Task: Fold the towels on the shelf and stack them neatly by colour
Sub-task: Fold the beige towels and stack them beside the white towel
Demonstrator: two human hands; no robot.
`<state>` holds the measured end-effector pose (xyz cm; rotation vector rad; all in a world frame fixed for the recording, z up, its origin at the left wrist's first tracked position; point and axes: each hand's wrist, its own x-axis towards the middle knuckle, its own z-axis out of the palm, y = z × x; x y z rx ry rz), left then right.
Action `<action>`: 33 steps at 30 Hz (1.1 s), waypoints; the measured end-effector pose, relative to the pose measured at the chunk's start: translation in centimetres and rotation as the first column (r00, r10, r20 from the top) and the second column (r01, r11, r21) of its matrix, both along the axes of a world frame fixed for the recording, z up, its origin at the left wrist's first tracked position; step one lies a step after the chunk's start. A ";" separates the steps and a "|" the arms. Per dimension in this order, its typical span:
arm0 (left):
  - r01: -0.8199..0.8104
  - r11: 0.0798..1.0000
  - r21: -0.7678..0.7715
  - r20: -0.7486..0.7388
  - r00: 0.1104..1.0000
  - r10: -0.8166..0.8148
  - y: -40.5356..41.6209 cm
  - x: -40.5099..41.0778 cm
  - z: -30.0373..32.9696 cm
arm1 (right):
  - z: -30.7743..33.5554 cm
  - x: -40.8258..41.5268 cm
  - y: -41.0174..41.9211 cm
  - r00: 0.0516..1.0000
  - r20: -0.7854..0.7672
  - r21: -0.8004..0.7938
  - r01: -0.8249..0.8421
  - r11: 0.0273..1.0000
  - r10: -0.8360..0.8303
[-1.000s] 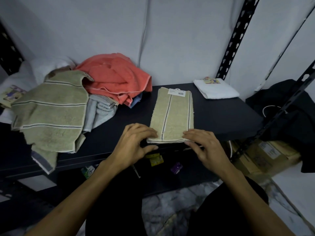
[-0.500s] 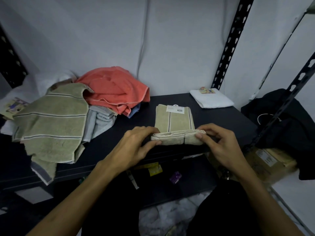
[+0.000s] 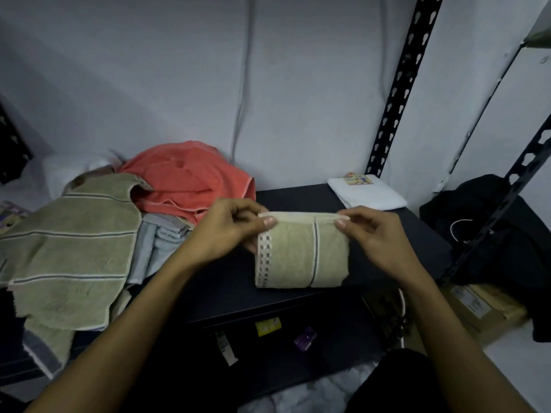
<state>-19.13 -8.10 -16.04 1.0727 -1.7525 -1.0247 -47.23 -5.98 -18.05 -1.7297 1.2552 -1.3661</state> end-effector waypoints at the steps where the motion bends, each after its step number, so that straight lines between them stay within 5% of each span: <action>1: -0.028 0.999 0.031 -0.006 1.000 0.028 -1.4 -0.2 -0.3 | -0.2 0.2 -1.5 1.000 -0.018 0.022 0.021 1.000 -0.021; 9: -0.141 0.978 0.157 0.175 0.978 0.113 -8.4 -0.9 -5.6 | -4.1 1.3 -10.2 0.939 -0.342 0.247 0.130 0.960 -0.039; 18: -0.236 0.952 0.196 0.164 0.965 0.205 -9.5 -1.0 -7.8 | -5.4 2.6 -11.3 0.864 -0.487 0.164 0.231 0.959 -0.125; 22: -0.288 0.942 0.172 0.286 0.930 0.231 -9.5 -1.3 -7.6 | -5.1 2.9 -11.7 0.829 -0.550 0.200 0.246 0.948 -0.099; 26: -0.323 0.945 0.057 0.458 0.849 0.262 -9.6 -1.5 -6.6 | -4.6 3.7 -11.5 0.785 -0.605 0.197 0.309 0.930 -0.133; 29: -0.379 0.903 -0.204 0.567 0.706 0.424 -8.1 -2.5 -5.6 | -3.6 4.6 -10.0 0.712 -0.667 0.045 0.332 0.942 -0.219; 33: -0.209 0.905 -0.370 0.423 0.829 0.365 -4.2 -5.5 -6.2 | -4.3 6.0 -6.4 0.772 -0.599 -0.036 0.237 0.971 -0.211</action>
